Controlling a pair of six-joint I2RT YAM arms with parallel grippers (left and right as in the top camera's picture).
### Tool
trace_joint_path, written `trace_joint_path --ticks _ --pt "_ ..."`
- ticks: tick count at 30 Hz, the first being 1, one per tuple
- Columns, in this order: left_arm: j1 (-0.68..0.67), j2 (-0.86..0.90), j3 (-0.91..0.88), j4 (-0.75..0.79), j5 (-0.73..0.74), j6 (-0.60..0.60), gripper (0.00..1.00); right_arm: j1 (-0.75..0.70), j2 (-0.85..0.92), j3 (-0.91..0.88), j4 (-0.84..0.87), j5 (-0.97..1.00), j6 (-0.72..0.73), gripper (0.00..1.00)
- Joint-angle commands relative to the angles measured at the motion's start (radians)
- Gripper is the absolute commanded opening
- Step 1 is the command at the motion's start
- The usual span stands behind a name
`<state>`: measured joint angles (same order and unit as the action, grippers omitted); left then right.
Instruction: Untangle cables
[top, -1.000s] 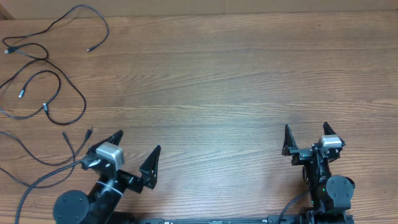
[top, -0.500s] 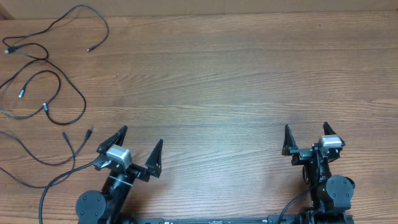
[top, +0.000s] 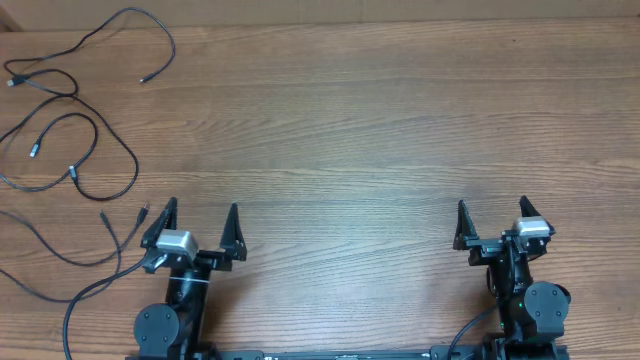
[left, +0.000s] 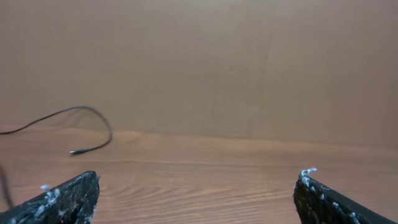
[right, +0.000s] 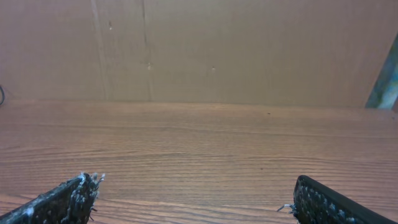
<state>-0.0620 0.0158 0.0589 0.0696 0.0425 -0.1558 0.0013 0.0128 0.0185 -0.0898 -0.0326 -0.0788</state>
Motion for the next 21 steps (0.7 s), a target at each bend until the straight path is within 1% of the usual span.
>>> trace_joint_path --ticks 1,4,10,21 --pt "0.018 -0.013 -0.006 0.011 -0.063 -0.009 0.99 -0.003 -0.01 -0.01 0.005 0.013 -0.001 1.0" --pt "0.018 -0.013 -0.009 0.011 -0.092 -0.01 1.0 -0.003 -0.01 -0.01 0.005 0.013 -0.001 1.0" --pt "0.018 -0.013 -0.055 0.091 -0.129 -0.009 0.99 -0.003 -0.01 -0.01 0.005 0.013 -0.001 1.0" --pt "0.019 -0.013 -0.055 0.054 -0.201 -0.009 0.99 -0.003 -0.01 -0.01 0.005 0.013 -0.001 1.0"
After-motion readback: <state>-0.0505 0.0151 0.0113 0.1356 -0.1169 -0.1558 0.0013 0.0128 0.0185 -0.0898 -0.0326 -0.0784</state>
